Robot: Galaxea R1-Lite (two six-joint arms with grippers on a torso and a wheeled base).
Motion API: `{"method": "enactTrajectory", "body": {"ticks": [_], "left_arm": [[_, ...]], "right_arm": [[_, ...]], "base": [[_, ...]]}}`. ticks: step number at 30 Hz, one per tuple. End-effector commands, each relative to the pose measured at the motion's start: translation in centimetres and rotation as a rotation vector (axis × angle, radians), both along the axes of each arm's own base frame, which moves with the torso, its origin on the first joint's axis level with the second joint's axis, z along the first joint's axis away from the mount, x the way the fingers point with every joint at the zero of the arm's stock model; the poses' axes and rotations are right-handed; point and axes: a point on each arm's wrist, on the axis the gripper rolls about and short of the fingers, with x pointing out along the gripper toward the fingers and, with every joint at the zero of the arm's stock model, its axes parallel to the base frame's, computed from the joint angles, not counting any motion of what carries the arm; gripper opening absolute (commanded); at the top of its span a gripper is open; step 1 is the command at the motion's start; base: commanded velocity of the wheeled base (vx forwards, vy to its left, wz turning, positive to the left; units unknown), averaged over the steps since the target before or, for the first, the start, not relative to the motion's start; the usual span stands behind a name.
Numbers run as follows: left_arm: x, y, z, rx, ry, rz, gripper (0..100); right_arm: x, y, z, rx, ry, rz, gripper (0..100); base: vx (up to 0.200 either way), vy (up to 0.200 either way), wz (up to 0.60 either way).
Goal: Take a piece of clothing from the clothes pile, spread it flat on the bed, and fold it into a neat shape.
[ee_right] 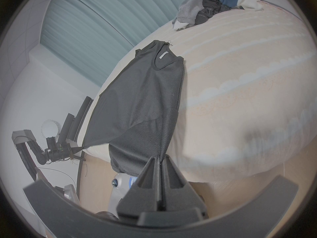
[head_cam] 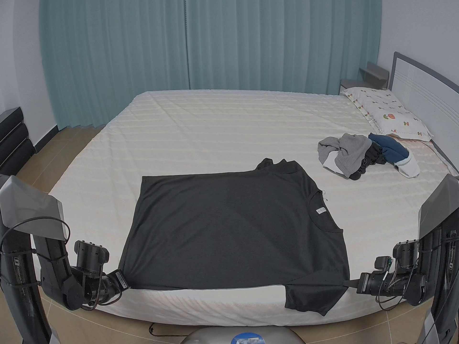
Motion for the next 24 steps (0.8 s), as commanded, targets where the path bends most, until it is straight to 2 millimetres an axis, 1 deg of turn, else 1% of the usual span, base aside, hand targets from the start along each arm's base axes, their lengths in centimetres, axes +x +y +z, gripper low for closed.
{"method": "enactTrajectory", "body": {"ticks": [1, 4, 7, 9, 16, 24], "left_arm": [[-0.1, 0.1, 0.1, 0.006, -0.002, -0.001, 0], [-0.6, 0.5, 0.1, 0.037, 0.017, -0.024, 0], [-0.6, 0.7, 0.5, 0.047, -0.005, -0.031, 0], [-0.8, 0.9, 0.6, 0.048, -0.016, -0.024, 0], [-1.1, 1.0, 0.7, 0.058, -0.026, -0.038, 0], [-2.4, 1.1, 0.8, 0.101, -0.008, -0.089, 0]], "right_arm": [[-0.9, 0.0, 0.5, -0.010, 0.003, 0.011, 0], [-1.0, -0.1, 0.4, -0.012, 0.018, 0.006, 0], [-1.2, -0.1, 0.4, -0.024, 0.039, 0.006, 0], [-1.4, 0.0, 0.8, -0.035, 0.044, 0.020, 0], [-2.2, 0.1, 1.2, -0.059, 0.094, 0.053, 0], [-3.3, 0.1, 1.8, -0.087, 0.152, 0.085, 0]], "base": [[0.000, 0.000, 0.00], [0.000, 0.000, 0.00], [0.000, 0.000, 0.00], [0.000, 0.000, 0.00], [0.000, 0.000, 0.00], [0.000, 0.000, 0.00]]}}
